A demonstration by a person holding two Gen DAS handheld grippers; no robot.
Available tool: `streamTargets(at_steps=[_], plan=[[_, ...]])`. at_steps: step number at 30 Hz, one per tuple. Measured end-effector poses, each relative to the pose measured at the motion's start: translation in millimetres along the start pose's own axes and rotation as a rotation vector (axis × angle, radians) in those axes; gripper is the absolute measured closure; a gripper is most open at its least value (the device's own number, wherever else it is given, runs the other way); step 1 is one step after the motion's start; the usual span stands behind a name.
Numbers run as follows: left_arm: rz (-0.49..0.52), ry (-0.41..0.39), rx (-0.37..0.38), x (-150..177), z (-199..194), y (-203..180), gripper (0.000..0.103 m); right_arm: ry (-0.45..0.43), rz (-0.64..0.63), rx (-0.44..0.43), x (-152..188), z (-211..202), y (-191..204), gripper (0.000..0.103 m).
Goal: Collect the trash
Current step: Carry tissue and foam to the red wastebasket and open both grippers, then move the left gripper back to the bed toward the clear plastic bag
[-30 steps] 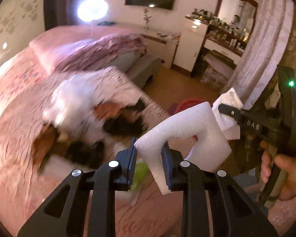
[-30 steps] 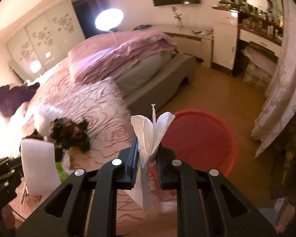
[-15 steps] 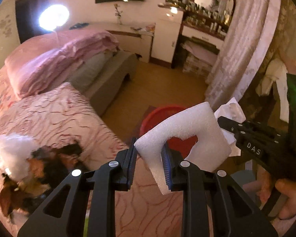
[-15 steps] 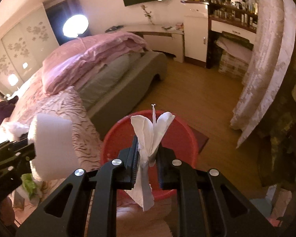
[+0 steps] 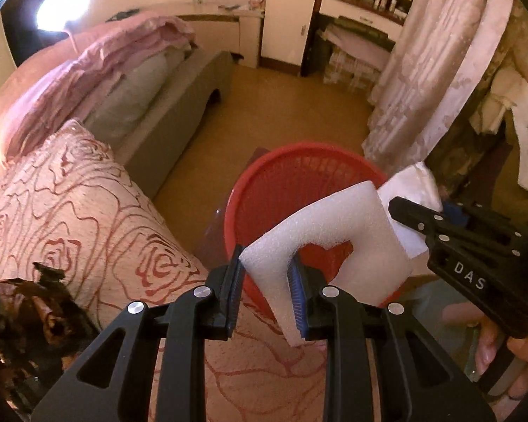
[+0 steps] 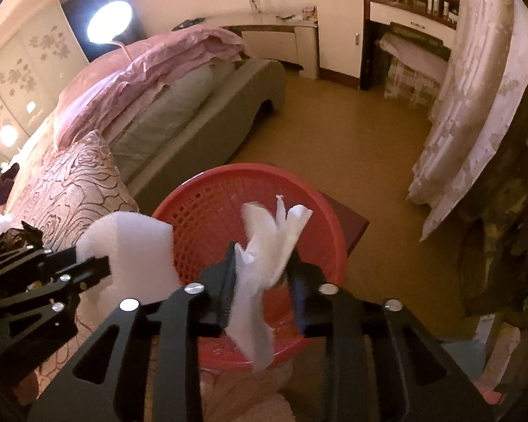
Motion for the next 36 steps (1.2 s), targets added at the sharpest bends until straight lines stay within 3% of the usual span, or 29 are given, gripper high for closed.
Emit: streamTargets(at_steps=[1, 3, 6, 16, 22, 36], plan=[[0.002, 0.011, 0.007, 1, 3, 0, 0.078, 0.002, 0.004, -0.002, 1, 1, 0, 0.063], [-0.003, 0.032, 0.029, 4, 7, 0, 0.063, 0.003, 0.017, -0.01, 3, 1, -1, 0.051], [-0.013, 0.031, 0.041, 6, 7, 1, 0.047, 0.005, 0.024, -0.016, 3, 1, -1, 0.05], [-0.055, 0.003, 0.017, 9, -8, 12, 0.037, -0.024, 0.043, 0.01, 4, -10, -7, 0.048], [-0.066, -0.055, -0.021, 12, -36, 15, 0.037, -0.101, 0.046, 0.051, 9, -28, -9, 0.03], [-0.137, -0.178, -0.135, 38, -114, 48, 0.031, -0.109, -0.039, -0.063, 27, -47, 41, 0.027]])
Point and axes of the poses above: each gripper's, at about its wrist camera, not at the fingertips, and z roughly the way its jaws point, y to its left, x to its underside, the point moved 5 cm from there along z, roughly the way its jaws point, and after that the axes turned 8 degrees about z, right-handed, at the moved point
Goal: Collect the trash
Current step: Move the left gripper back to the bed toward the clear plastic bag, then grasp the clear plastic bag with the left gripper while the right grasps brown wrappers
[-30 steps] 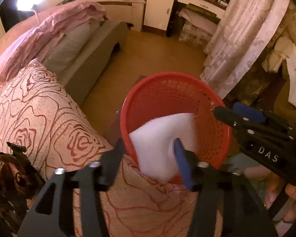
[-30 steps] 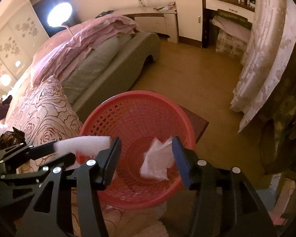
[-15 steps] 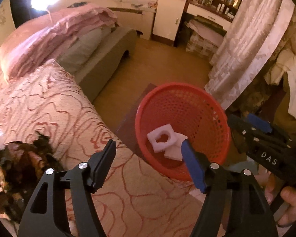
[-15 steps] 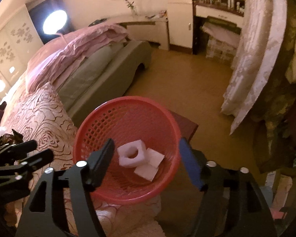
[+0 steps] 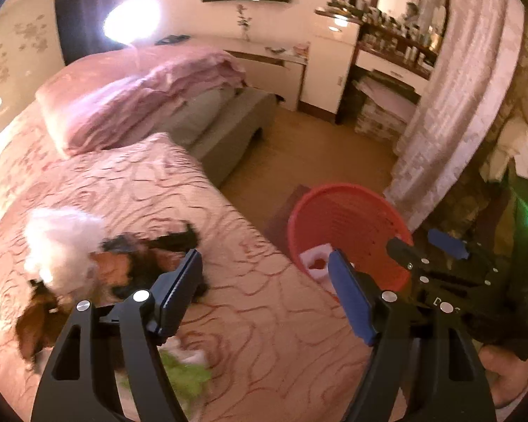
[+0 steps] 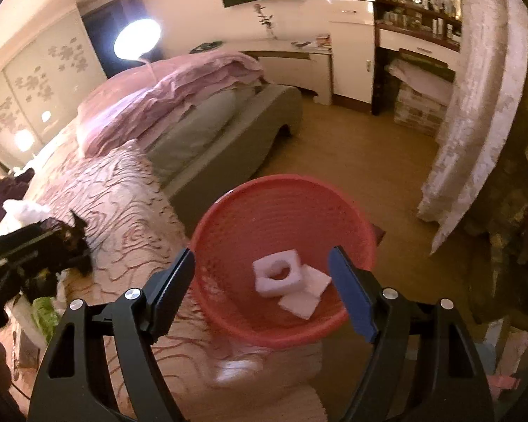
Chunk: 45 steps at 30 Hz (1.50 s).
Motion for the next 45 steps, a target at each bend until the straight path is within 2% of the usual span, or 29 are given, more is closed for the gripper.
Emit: streamTargets(at_steps=[6, 12, 14, 17, 24, 28, 29, 30, 33, 36, 39, 45], plan=[[-0.067, -0.064, -0.121, -4, -32, 51, 0.03, 0.013, -0.023, -0.021, 4, 0, 15, 0.027], [-0.179, -0.113, -0.246, -15, -52, 125, 0.027, 0.019, -0.04, -0.03, 5, 0, 27, 0.027], [-0.199, -0.109, -0.248, -15, -50, 143, 0.025, 0.021, -0.044, -0.032, 6, 0, 30, 0.027], [-0.21, -0.06, -0.236, -13, -36, 157, 0.025, 0.031, -0.051, -0.035, 6, 2, 36, 0.027], [-0.215, 0.059, -0.215, 2, 3, 172, 0.025, 0.035, -0.079, -0.05, 6, 0, 51, 0.027], [-0.226, 0.075, -0.19, 12, 11, 175, 0.025, 0.045, -0.091, -0.052, 6, 2, 58, 0.027], [-0.228, 0.075, -0.188, 14, 12, 176, 0.028, 0.048, -0.095, -0.053, 7, 3, 60, 0.027], [-0.228, 0.076, -0.186, 15, 12, 177, 0.038, 0.052, -0.1, -0.056, 7, 3, 63, 0.027], [-0.231, 0.085, -0.158, 20, 16, 178, 0.058, 0.058, -0.117, -0.064, 8, 4, 72, 0.027], [-0.233, 0.075, -0.138, 22, 17, 178, 0.069, 0.056, -0.136, -0.074, 9, 4, 81, 0.027], [-0.241, 0.056, -0.123, 22, 12, 177, 0.075, 0.058, -0.151, -0.081, 10, 4, 88, 0.027], [-0.286, -0.028, -0.104, 17, -19, 185, 0.077, 0.066, -0.18, -0.108, 10, 6, 106, 0.027]])
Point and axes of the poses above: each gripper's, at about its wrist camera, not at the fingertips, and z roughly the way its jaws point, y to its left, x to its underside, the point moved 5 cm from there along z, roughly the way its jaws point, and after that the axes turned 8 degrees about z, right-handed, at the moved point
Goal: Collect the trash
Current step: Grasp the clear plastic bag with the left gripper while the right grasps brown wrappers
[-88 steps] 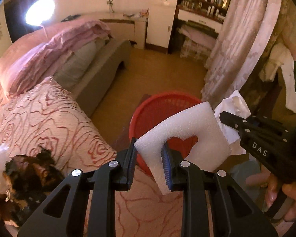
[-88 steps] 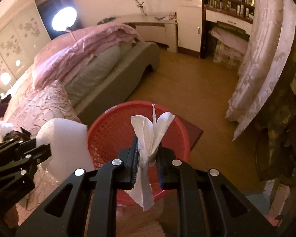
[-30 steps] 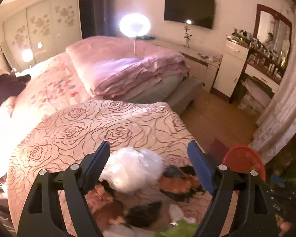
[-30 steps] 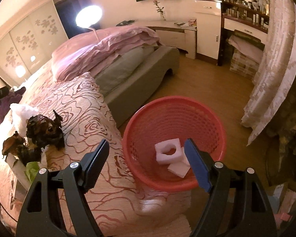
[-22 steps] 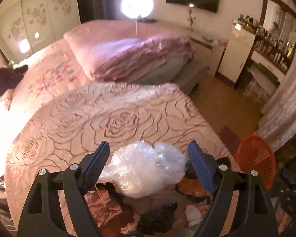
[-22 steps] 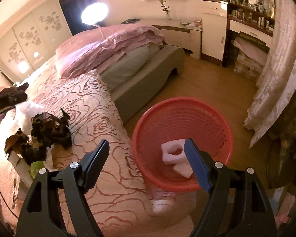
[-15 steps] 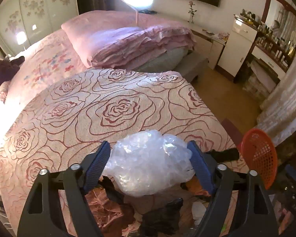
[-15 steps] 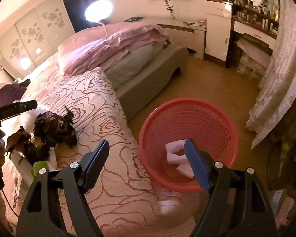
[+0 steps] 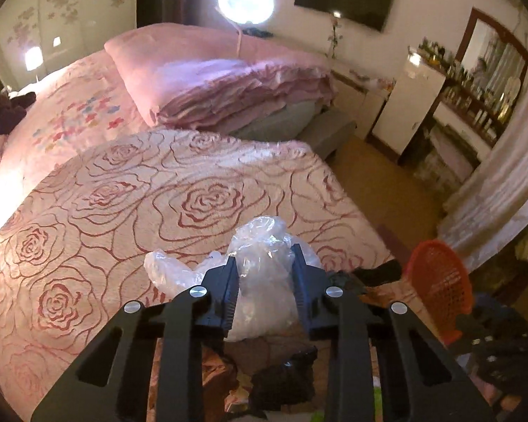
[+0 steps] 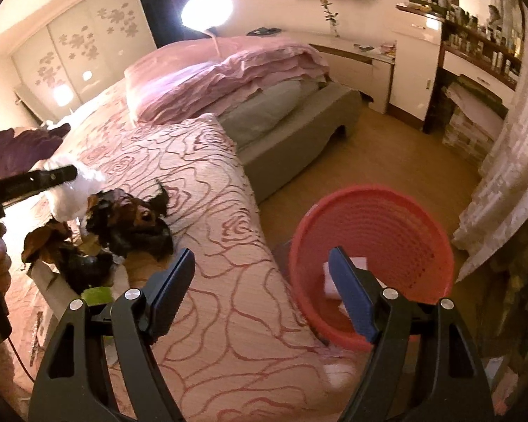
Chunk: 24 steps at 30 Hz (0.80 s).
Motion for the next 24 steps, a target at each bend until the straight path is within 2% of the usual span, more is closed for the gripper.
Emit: streamTargets(at_steps=[5, 8, 11, 18, 24], plan=[[-0.05, -0.081, 0.015, -9, -32, 8, 0.077, 0.0, -0.046, -0.044, -6, 4, 24, 0.026], [-0.069, -0.133, 0.019, -13, -49, 14, 0.077, -0.008, -0.08, -0.082, -9, 5, 41, 0.014], [-0.083, -0.182, 0.015, -16, -66, 19, 0.077, -0.009, -0.13, -0.106, -12, 10, 61, 0.013], [-0.095, -0.216, 0.003, -11, -86, 29, 0.077, 0.047, -0.186, -0.171, -17, 35, 105, 0.013], [-0.112, -0.21, -0.004, -3, -87, 35, 0.076, 0.101, -0.244, -0.167, -10, 64, 131, 0.013]])
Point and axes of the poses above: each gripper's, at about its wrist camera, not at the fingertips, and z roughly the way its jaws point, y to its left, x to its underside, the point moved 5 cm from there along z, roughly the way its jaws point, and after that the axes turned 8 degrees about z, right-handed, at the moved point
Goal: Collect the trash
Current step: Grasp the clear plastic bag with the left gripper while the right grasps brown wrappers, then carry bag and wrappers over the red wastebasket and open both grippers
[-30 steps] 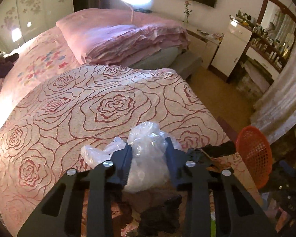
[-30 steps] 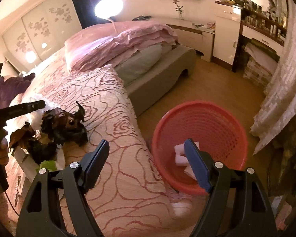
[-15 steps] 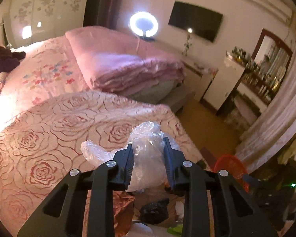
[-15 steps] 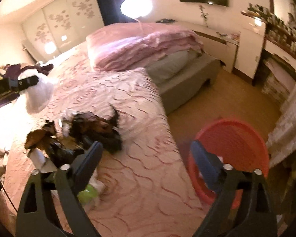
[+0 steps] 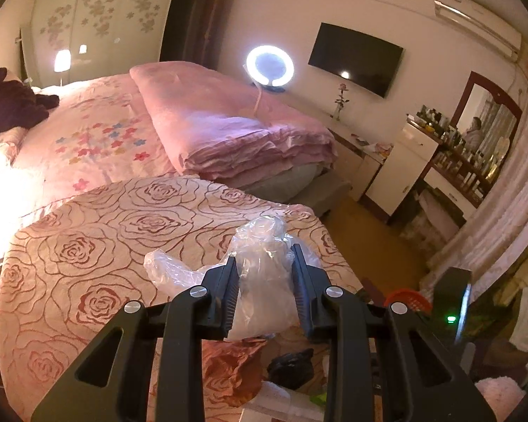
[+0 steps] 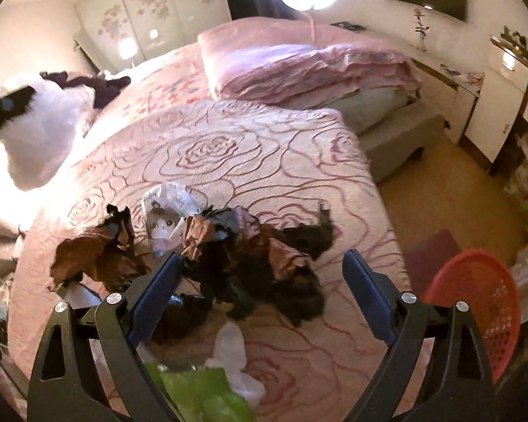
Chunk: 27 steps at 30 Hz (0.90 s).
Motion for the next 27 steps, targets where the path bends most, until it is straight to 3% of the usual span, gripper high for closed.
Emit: streamTargets(at_steps=[7, 9, 15, 27], plan=[[-0.008, 0.005, -0.005, 8, -2, 5, 0.076, 0.013, -0.007, 0.021, 1, 17, 3, 0.016], [-0.01, 0.009, -0.002, 11, -2, 4, 0.077, 0.029, -0.029, 0.014, 2, 21, 6, 0.033], [-0.005, 0.021, -0.001, 15, 1, 2, 0.076, 0.019, -0.041, 0.033, 2, 22, 0, 0.059], [0.02, 0.043, 0.013, 22, 6, -16, 0.076, -0.04, 0.027, 0.017, 9, -13, -16, 0.062]])
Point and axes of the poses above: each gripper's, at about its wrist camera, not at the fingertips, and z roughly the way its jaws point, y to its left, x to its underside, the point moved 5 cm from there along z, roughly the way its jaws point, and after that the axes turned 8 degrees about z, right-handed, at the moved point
